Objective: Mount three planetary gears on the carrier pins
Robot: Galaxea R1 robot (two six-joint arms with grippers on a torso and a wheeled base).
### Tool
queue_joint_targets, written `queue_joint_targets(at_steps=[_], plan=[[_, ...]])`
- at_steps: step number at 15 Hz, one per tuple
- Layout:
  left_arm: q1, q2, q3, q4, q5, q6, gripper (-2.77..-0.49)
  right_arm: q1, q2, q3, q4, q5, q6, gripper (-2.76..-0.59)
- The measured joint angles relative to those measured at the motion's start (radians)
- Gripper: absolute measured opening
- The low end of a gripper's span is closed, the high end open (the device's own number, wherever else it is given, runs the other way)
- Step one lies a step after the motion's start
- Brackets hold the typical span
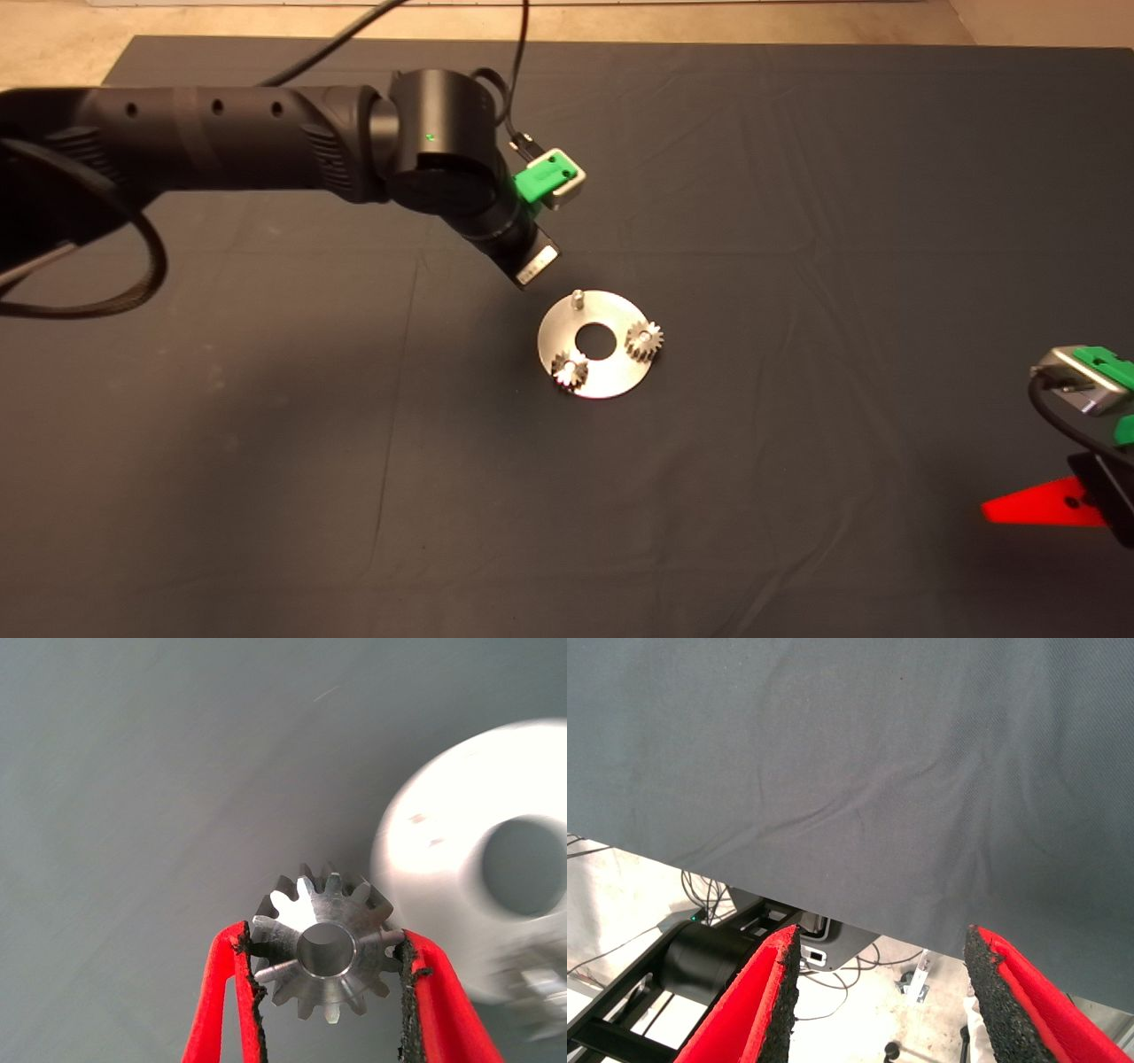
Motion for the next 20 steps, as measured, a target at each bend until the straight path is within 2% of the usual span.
queue_joint_targets(at_steps=[2,5,10,13,15,17,18,20], plan=[[0.000,0.022,0.006,-0.008,-0.015,-0.017,-2.69,0.000,0.002,0.000,0.000,-0.001,0.000,-2.02],[0.002,0.017,0.006,-0.020,-0.035,-0.039,-2.69,0.000,0.002,0.000,0.000,0.000,0.000,-2.02],[0.011,0.038,0.003,-0.021,-0.050,-0.041,-2.69,0.000,-0.001,0.000,0.000,-0.001,0.000,-2.02],[0.012,0.054,-0.028,-0.021,-0.051,-0.040,-2.71,0.000,-0.001,0.000,0.000,0.002,0.000,-2.02],[0.022,0.054,-0.035,-0.020,-0.054,-0.039,-2.71,0.000,-0.001,0.000,0.000,0.002,0.000,-2.02],[0.051,0.055,-0.049,-0.020,-0.083,-0.036,-2.71,0.000,-0.001,0.000,0.000,0.007,0.000,-2.02],[0.067,0.055,-0.059,-0.021,-0.090,-0.028,-2.71,0.000,-0.001,0.000,0.000,0.007,0.000,-2.02],[0.077,0.061,-0.070,-0.023,-0.093,-0.022,-2.71,0.000,-0.001,0.000,0.000,0.008,0.000,-2.02]])
